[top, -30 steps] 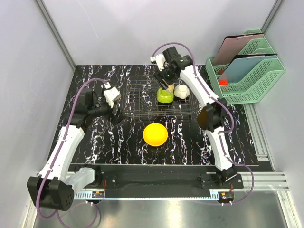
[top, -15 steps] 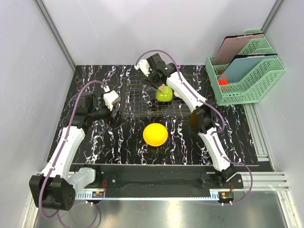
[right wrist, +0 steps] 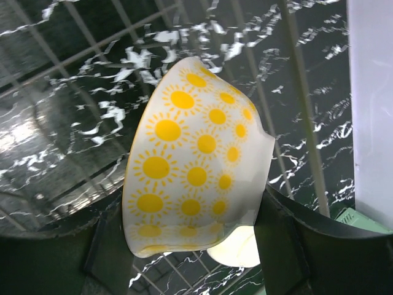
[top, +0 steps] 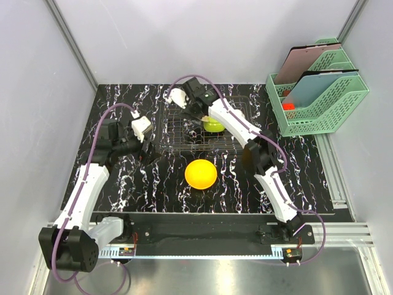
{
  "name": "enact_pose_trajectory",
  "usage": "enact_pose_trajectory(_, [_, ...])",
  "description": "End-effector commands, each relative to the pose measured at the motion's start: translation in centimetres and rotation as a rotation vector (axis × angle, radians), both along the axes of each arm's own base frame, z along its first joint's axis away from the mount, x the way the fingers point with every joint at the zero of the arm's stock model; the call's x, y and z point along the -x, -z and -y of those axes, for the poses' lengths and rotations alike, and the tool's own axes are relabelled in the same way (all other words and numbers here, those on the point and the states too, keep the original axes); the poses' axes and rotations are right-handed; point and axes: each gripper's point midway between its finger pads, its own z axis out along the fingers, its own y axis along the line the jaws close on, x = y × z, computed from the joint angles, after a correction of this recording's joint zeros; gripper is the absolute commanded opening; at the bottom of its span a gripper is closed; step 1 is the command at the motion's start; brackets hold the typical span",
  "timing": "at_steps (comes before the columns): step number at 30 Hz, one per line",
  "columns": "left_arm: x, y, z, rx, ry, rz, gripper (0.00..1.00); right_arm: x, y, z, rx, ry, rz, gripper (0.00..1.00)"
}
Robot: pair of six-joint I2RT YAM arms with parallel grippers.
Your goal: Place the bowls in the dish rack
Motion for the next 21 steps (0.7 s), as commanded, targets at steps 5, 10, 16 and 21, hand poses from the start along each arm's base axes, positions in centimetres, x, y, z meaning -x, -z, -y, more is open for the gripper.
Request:
enact_pose_trajectory(5, [-0.2,-0.5,0.4,0.049,0.015,0.032,0.99,0.5,-3.9,-2.3,0.043,-0.108,0.135,0.0])
enact_pose_trajectory(10, [-0.1,-0.3,0.2,0.059,0.013,0.03,0.99,0.1,-3.5,-3.6,0.087,-0.168,0.183,0.0])
enact_pose_trajectory(16, [0.0,-0.2,0.2,0.074,0.013,0.025,0.99,-0.4,-2.7,-3.9,0.135,-0.224,0.203,0.0])
enact_pose_trajectory(21, [0.0,-0.1,0.1,0.081,0.009,0.022,0.99,-0.4,-0.7,-3.8,0.196,-0.267,0.183,0.0])
